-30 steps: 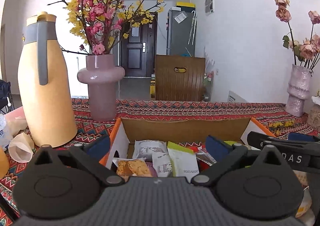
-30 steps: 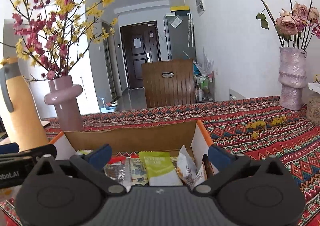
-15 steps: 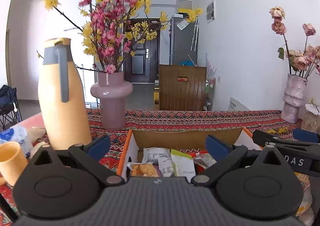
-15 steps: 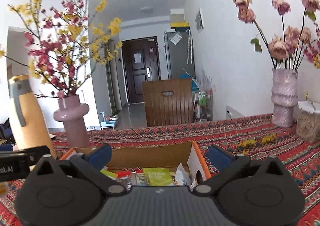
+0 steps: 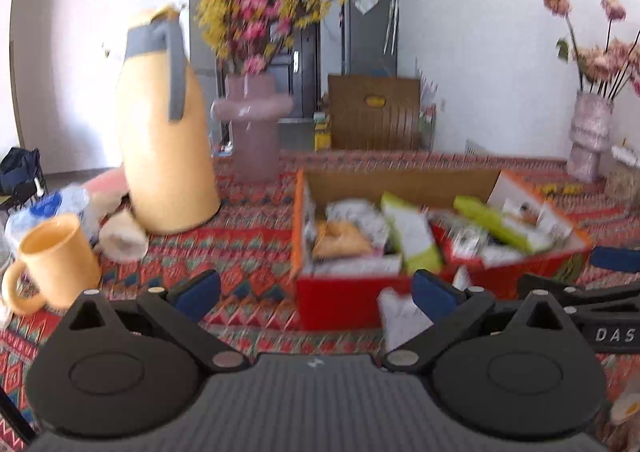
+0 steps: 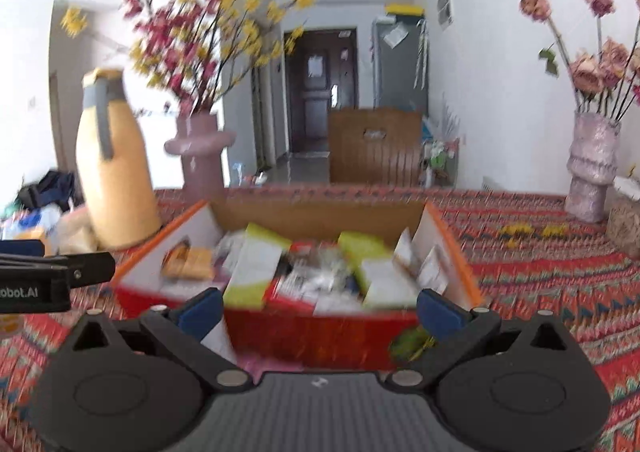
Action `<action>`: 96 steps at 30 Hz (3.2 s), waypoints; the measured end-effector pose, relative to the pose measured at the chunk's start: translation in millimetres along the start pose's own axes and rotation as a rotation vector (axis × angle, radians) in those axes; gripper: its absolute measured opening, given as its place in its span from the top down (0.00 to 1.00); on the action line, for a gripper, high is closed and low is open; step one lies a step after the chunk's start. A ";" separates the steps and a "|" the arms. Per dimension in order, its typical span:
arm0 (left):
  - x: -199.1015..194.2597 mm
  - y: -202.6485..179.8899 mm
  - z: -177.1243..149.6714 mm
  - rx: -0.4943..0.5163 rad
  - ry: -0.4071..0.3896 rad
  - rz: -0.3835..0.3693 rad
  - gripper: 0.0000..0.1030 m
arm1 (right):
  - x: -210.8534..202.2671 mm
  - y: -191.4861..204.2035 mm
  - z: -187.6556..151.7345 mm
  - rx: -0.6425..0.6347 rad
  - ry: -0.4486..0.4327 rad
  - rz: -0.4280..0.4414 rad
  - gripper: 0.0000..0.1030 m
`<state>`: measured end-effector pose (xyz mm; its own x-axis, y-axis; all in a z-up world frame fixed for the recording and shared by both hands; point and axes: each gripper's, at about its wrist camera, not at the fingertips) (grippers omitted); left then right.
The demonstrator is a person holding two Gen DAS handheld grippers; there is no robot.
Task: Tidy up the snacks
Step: 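Move both open grippers from the box back to the remaining packets, then grasp the pink packet with the right gripper, then hold the pink packet in the right gripper while the left grasps the white packet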
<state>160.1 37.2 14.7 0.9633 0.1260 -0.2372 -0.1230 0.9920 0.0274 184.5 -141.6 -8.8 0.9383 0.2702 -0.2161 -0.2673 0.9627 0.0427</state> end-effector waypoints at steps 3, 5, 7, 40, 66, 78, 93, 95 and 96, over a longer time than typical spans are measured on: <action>0.5 10.0 -17.4 -0.003 0.037 0.022 0.00 | 3.3 10.9 -13.6 -0.009 0.070 0.019 0.00; 2.2 16.6 -27.7 -0.009 0.055 0.030 0.00 | 7.3 19.6 -21.1 -0.009 0.116 0.032 0.00; 4.1 22.0 -37.0 -0.018 0.064 0.030 0.00 | 12.6 28.1 -27.1 -0.011 0.155 0.043 0.00; 16.0 36.2 -53.4 -0.104 0.116 0.005 0.00 | 15.2 13.5 -43.8 -0.024 0.221 -0.006 0.41; 11.9 5.4 -32.2 -0.034 0.102 -0.014 0.00 | -20.1 -64.6 -50.6 0.123 0.004 -0.162 0.41; 52.4 -79.1 -18.2 -0.006 0.204 -0.090 0.00 | -24.7 -67.0 -51.6 0.145 -0.015 -0.155 0.41; 77.2 -84.9 -41.9 -0.042 0.256 -0.100 0.43 | -26.0 -63.5 -52.2 0.137 -0.021 -0.136 0.41; 76.2 -84.0 -42.4 -0.046 0.260 -0.111 0.47 | -26.0 -63.7 -52.2 0.136 -0.021 -0.136 0.41; 74.9 -84.1 -42.4 -0.041 0.258 -0.114 0.49 | -26.1 -63.7 -52.2 0.137 -0.021 -0.136 0.41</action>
<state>232.5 -37.0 -46.5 0.8795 0.0034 -0.4759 -0.0320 0.9981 -0.0519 165.6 -210.9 -56.8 0.9684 0.1361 -0.2090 -0.1066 0.9834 0.1469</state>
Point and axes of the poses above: each gripper's, at about its wrist camera, not at the fingertips, and x roughly the way its jaws point, y to its left, z to its top, and after that the axes turned 15 degrees about -y, right-handed
